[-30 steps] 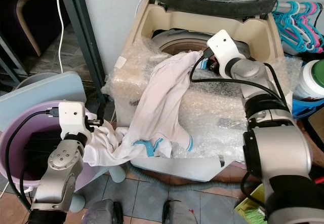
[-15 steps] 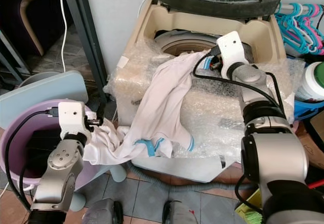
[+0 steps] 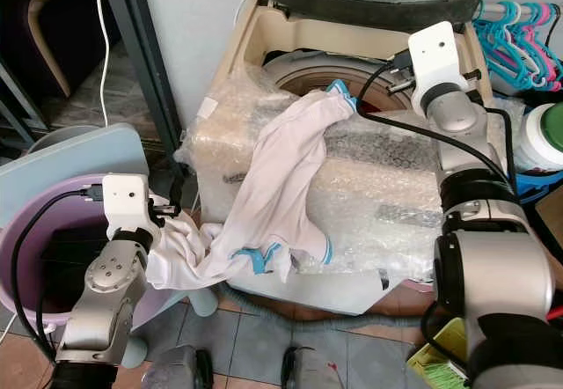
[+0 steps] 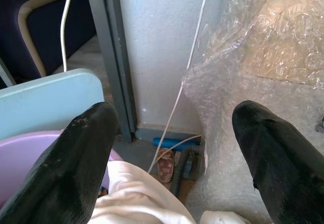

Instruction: Clothes washing

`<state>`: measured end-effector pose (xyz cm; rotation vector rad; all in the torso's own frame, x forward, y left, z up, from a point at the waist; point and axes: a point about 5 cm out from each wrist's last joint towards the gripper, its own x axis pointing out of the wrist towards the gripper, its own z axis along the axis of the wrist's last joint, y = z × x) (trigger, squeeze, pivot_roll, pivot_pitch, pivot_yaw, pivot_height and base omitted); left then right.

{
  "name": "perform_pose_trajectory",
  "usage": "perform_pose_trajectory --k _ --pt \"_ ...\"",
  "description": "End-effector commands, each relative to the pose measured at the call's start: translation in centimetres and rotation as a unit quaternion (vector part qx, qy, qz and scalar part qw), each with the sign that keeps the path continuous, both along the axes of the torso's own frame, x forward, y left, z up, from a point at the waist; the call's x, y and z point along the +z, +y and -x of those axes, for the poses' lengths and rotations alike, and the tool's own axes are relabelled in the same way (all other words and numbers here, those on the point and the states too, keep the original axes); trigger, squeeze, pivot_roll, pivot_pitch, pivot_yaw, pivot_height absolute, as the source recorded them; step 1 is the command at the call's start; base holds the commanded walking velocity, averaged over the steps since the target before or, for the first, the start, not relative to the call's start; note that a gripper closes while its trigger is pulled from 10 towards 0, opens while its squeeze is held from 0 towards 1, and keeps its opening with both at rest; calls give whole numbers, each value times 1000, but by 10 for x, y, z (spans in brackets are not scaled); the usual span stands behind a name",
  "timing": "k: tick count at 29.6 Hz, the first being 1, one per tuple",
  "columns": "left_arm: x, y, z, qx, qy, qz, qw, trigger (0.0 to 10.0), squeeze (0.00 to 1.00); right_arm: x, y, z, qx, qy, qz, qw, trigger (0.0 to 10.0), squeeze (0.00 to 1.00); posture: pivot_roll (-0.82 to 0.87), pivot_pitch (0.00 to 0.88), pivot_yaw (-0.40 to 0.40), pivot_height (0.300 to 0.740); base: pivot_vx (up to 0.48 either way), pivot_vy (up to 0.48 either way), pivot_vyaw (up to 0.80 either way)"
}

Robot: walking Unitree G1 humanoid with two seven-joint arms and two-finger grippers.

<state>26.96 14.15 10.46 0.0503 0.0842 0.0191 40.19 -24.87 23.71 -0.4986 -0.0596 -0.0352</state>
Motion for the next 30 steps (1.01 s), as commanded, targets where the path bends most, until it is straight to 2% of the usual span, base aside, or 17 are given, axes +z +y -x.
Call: perform_pose_trajectory --k 1,3,4,6,8,9,10,11,12,14,16,19,21,22,24,26,30 --pt "1 -1 -1 2 -2 -1 1000 10000 0 7 -3 0 -8 -10 -5 1000 0 0 2 97 -38 740 0 0 0" --pt "1 -1 -1 3 -1 -1 1000 10000 0 9 -3 0 -9 -20 -6 1000 0 0 2 97 -38 740 0 0 0" --pt "1 -1 -1 3 -2 -1 1000 10000 0 17 1 0 14 -45 -21 999 1961 0 3 97 -39 740 0 0 0" --pt "1 -1 -1 4 -2 0 1000 10000 0 25 7 0 45 -66 -41 996 2627 0 3 97 -39 740 0 0 0" --pt "0 -1 -1 4 -2 0 1000 10000 0 32 19 2 110 -83 -74 988 8588 0 -1 95 -39 740 0 0 0" --pt "0 -1 -1 3 -1 0 1000 10000 0 35 33 5 183 -81 -78 977 10000 0 -2 94 -39 740 0 0 0" --pt "0 -1 -1 3 -2 0 1000 10000 0 35 38 7 204 -78 -76 973 10000 122 -2 94 -39 740 0 0 0" --pt "0 -1 -1 2 -2 0 1000 10000 0 35 40 8 216 -76 -74 971 10000 122 -2 94 -39 740 0 0 0" --pt "0 -1 -1 2 -2 0 1000 10000 0 35 43 10 231 -76 -77 967 10000 1000 -4 92 -41 740 0 0 0" --pt "0 -1 -1 2 -2 1 1000 10000 0 35 50 14 260 -78 -89 958 10000 1000 -4 92 -41 740 0 0 0" --pt "1 -1 -1 3 -3 1 1000 10000 0 26 70 31 356 -46 -90 929 10000 1000 -2 94 -40 740 0 0 0" --pt "1 -1 -1 4 -3 1 1000 10000 0 12 80 46 413 -3 -64 908 10000 933 -3 95 -39 740 0 0 0" --pt "1 -1 -1 4 -3 1 1000 10000 0 -12 78 56 439 58 -38 896 10000 208 -3 95 -38 740 0 0 0" --pt "1 -1 -1 4 -3 1 1000 10000 0 -26 73 60 445 90 -24 890 10000 0 -3 95 -38 740 0 0 0" --pt "1 0 -1 4 -3 1 1000 10000 0 -35 69 64 448 112 -2 887 10000 0 -1 96 -38 740 0 0 0" --pt "1 1 -1 4 -3 0 1000 10000 0 -45 57 55 395 116 67 909 10000 0 -2 97 -36 740 0 0 0" --pt "1 0 0 4 -3 -1 1000 10000 0 -49 51 52 364 125 98 918 10000 0 5 100 -35 740 0 0 0"
